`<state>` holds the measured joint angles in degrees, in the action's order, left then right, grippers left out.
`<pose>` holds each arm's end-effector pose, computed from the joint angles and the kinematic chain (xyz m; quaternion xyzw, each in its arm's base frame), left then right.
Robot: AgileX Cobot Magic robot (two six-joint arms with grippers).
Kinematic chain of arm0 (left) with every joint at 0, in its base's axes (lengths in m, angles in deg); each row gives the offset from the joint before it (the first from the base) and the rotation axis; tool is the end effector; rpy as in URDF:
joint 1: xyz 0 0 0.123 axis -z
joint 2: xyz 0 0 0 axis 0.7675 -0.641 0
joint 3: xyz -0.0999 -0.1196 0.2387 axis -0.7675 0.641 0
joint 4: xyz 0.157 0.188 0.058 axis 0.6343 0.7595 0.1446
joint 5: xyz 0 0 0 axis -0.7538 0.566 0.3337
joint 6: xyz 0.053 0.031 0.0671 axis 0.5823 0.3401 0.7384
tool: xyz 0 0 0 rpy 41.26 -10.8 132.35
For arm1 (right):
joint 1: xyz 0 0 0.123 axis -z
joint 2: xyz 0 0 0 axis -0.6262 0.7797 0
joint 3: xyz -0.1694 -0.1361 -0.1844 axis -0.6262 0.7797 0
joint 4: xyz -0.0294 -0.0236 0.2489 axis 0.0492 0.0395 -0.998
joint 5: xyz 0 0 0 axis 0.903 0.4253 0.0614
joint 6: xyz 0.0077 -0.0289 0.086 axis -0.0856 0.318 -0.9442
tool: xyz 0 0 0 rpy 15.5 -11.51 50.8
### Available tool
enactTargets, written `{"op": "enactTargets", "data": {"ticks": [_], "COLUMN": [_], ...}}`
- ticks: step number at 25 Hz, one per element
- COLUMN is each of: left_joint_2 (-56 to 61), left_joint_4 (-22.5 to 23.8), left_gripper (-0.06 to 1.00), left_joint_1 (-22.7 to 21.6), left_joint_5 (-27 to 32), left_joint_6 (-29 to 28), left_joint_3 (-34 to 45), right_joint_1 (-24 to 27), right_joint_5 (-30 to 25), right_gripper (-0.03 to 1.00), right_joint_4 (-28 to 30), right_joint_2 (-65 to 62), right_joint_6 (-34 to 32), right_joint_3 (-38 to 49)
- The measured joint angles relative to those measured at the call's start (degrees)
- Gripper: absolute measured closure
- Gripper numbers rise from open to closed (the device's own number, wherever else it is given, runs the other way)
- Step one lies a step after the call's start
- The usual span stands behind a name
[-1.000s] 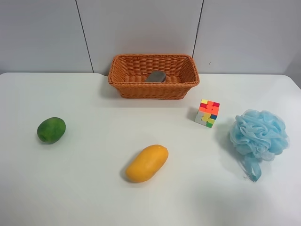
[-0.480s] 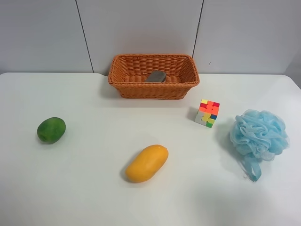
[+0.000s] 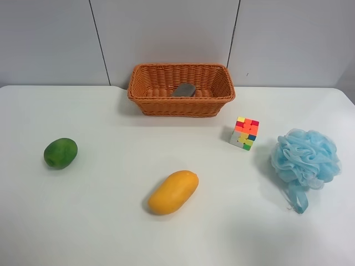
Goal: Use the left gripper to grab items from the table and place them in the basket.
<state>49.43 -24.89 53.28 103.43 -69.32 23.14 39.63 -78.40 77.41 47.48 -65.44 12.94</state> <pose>-0.0077 -0.0067 0.2805 0.0782 0.8440 -0.0267 0.5300 -0.0040 -0.0012 0.2726 0.0215 0.8530 -0.0029 0.5215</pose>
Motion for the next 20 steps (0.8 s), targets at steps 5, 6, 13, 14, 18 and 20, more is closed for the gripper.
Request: {"op": "enactTargets", "data": {"ticks": [5,6,13,14,18,20], "left_joint_2": [0.0,0.0,0.0,0.0,0.0,0.0], "left_joint_4": [0.0,0.0,0.0,0.0,0.0,0.0], "left_gripper": [-0.05,-0.05,-0.05,-0.05,-0.05,-0.05], "left_joint_1": [0.0,0.0,0.0,0.0,0.0,0.0], "left_joint_5": [0.0,0.0,0.0,0.0,0.0,0.0], "left_joint_6": [0.0,0.0,0.0,0.0,0.0,0.0], "left_joint_3": [0.0,0.0,0.0,0.0,0.0,0.0], "right_joint_1": [0.0,0.0,0.0,0.0,0.0,0.0], "right_joint_5": [0.0,0.0,0.0,0.0,0.0,0.0], "right_gripper": [-0.03,-0.03,-0.03,-0.03,-0.03,-0.03], "right_joint_4": [0.0,0.0,0.0,0.0,0.0,0.0], "right_joint_2": [0.0,0.0,0.0,0.0,0.0,0.0], "right_joint_6": [0.0,0.0,0.0,0.0,0.0,0.0], "right_joint_3": [0.0,0.0,0.0,0.0,0.0,0.0]}}
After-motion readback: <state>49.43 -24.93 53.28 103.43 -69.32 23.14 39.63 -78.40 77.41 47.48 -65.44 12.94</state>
